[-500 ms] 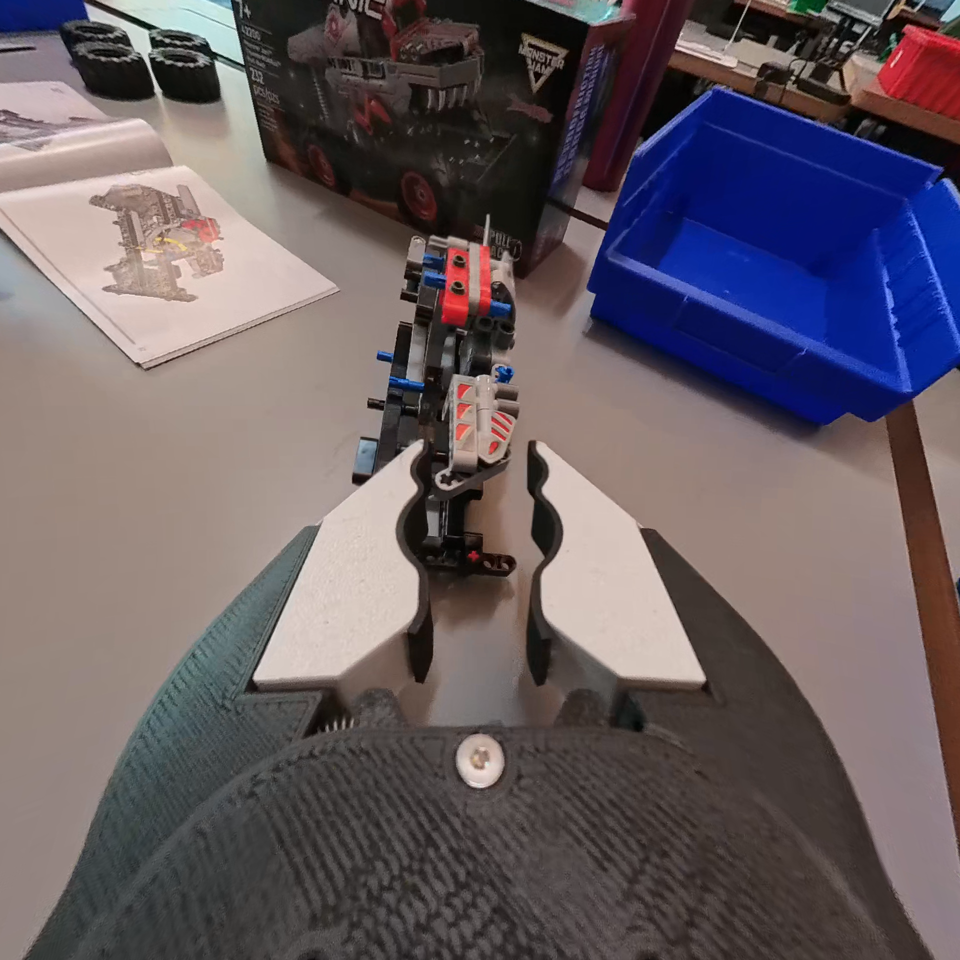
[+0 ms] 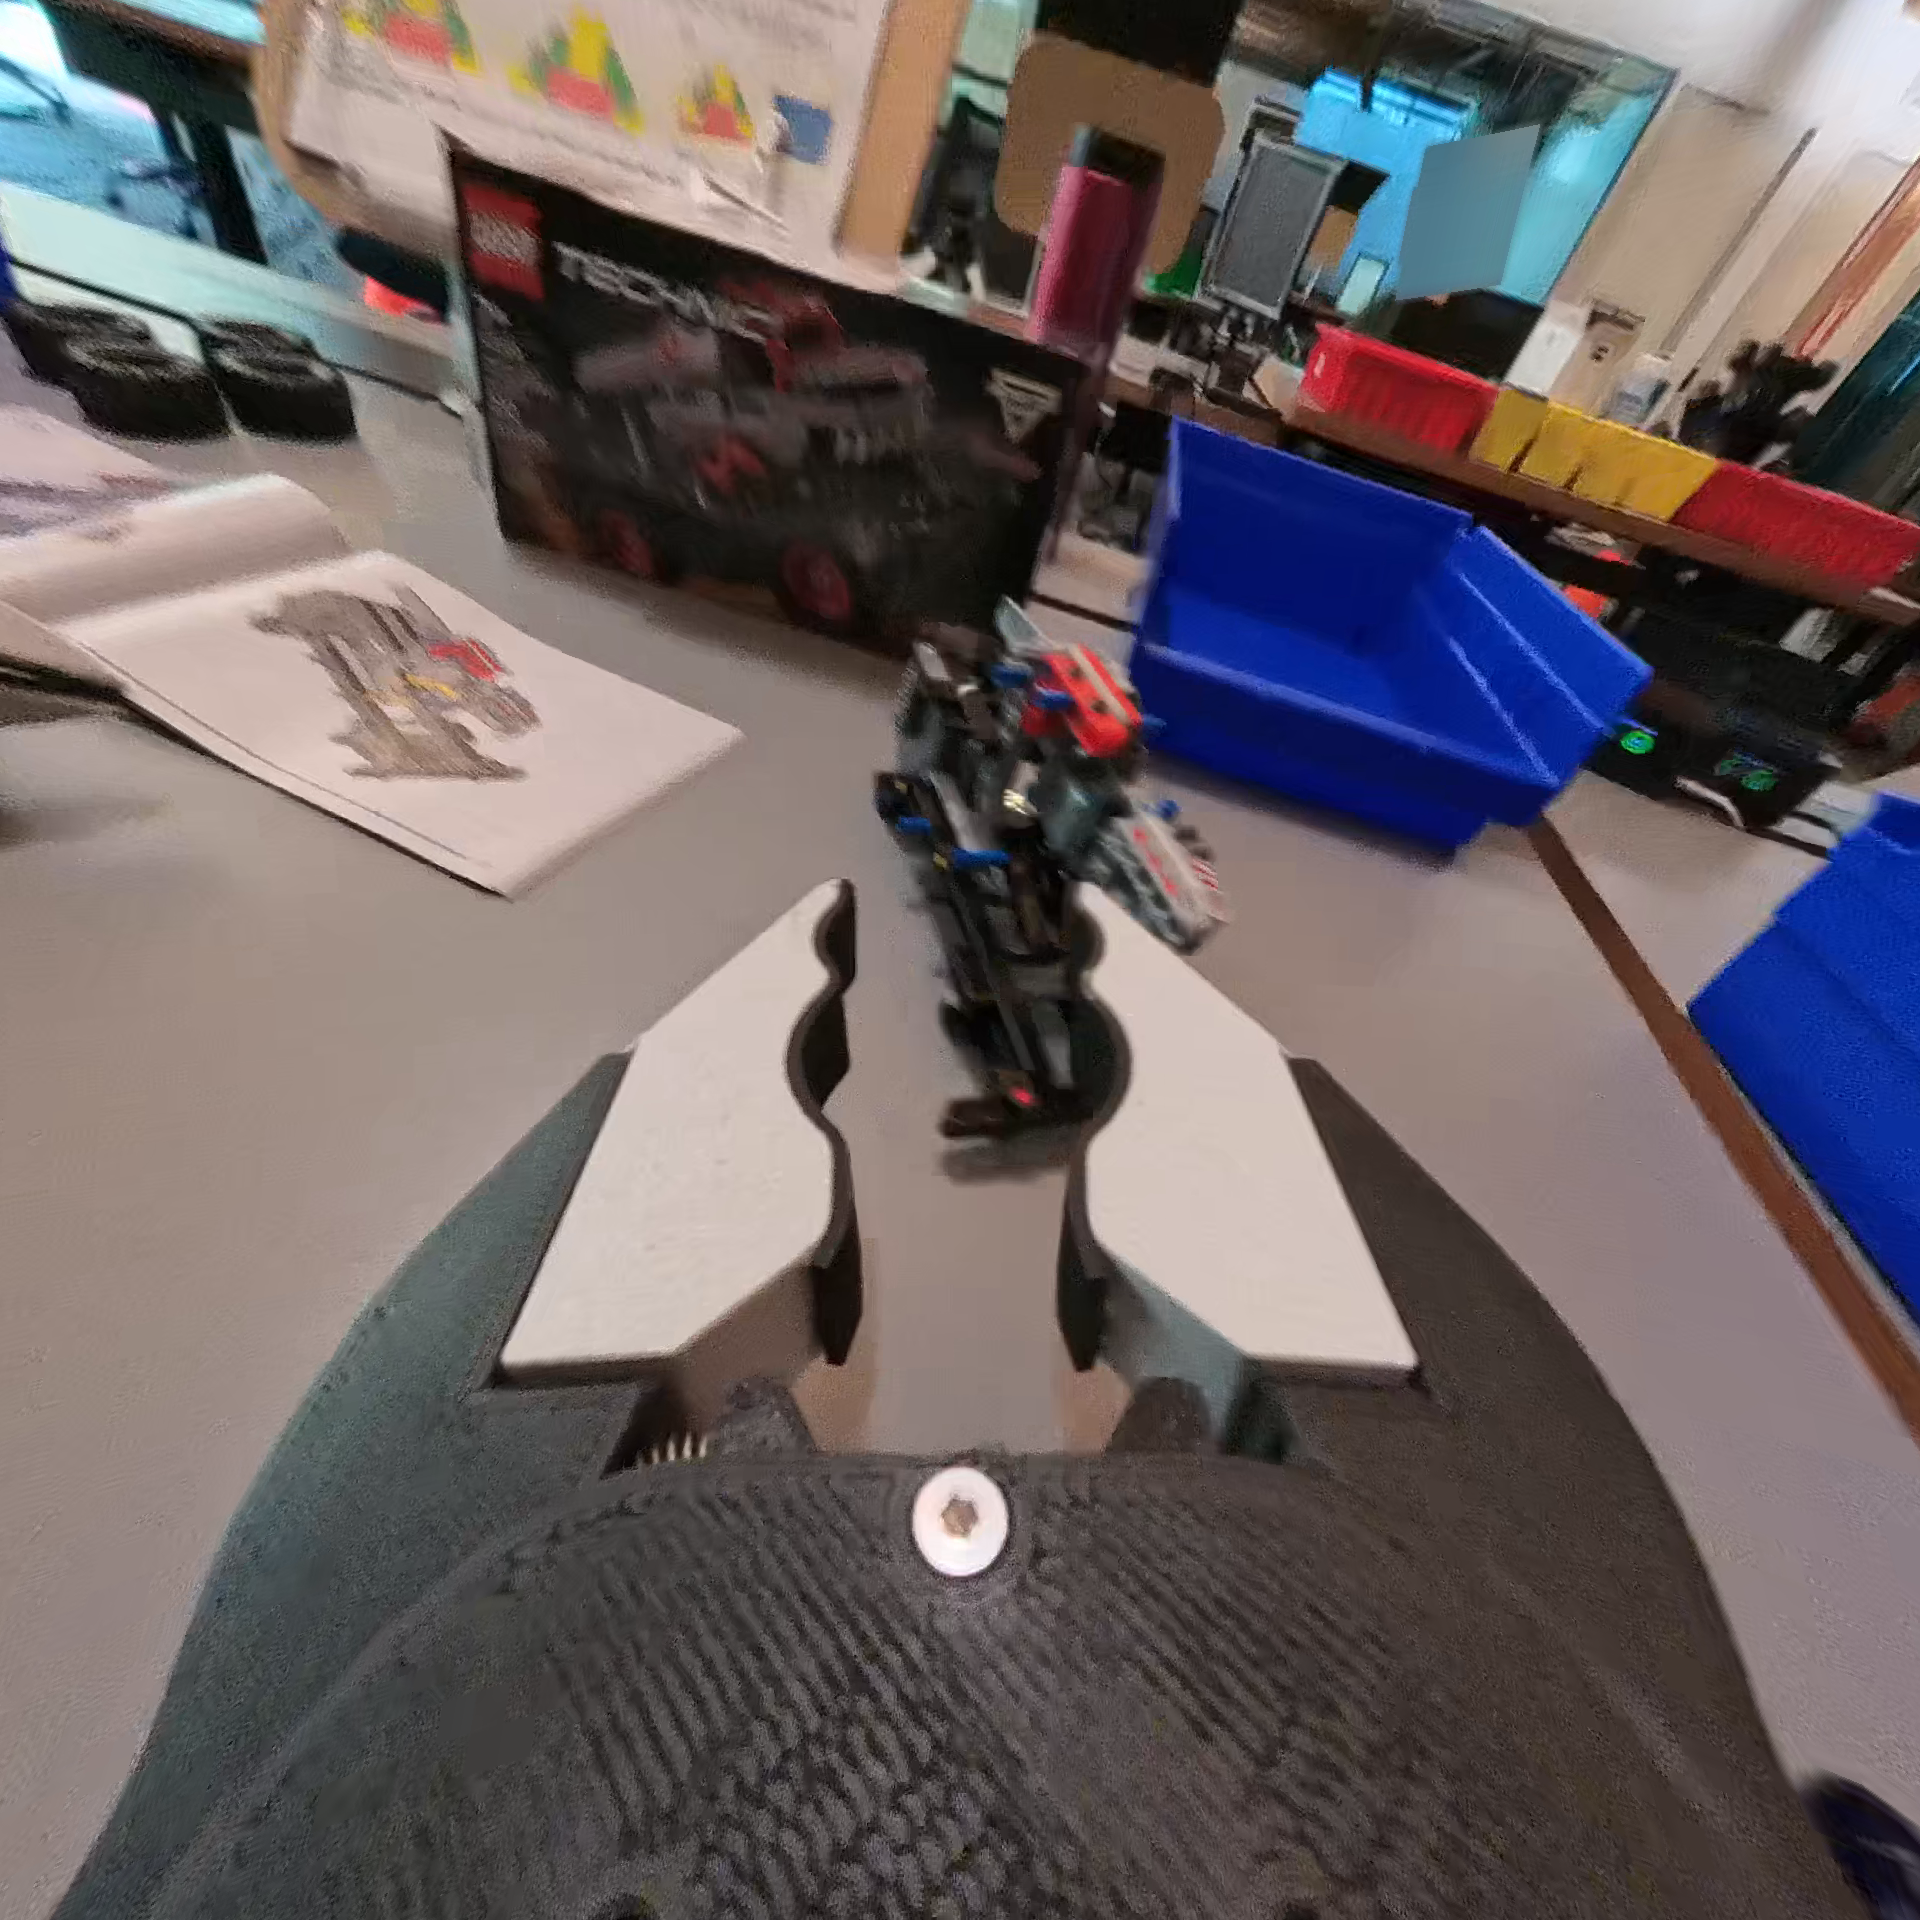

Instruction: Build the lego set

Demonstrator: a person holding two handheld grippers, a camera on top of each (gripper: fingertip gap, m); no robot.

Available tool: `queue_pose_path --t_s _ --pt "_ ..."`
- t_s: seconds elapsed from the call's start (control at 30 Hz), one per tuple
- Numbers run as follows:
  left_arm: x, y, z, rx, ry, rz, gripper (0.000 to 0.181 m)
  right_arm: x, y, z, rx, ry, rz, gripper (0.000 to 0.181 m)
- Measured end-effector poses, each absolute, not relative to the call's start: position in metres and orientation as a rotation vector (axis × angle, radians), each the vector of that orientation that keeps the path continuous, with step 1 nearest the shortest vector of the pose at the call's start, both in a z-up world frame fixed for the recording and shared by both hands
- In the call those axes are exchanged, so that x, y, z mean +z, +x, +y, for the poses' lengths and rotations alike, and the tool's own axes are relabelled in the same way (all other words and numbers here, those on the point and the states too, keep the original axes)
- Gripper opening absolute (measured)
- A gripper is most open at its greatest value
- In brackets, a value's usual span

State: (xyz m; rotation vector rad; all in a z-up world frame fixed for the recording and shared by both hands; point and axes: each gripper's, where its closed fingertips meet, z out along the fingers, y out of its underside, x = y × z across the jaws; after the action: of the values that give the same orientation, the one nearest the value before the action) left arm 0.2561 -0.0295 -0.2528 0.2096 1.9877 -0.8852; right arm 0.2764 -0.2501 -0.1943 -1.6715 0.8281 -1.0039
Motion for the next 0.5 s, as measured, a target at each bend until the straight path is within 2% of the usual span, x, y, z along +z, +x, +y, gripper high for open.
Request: queue_pose_path --t_s 0.1,0.33,0.5 --pt "-0.253 0.254 -0.03 -0.884 0.22 1.994 0.0 -0.19 0.272 -0.215 -0.907 -1.62 0.77 0.0" --pt "-0.259 0.247 -0.032 -0.875 0.265 2.047 0.0 -0.245 0.263 -0.172 -0.663 -2.048 0.625 0.0" --pt "-0.263 0.246 -0.033 -0.858 0.289 2.057 0.0 -0.275 0.259 -0.161 -0.704 -2.268 0.532 0.0"
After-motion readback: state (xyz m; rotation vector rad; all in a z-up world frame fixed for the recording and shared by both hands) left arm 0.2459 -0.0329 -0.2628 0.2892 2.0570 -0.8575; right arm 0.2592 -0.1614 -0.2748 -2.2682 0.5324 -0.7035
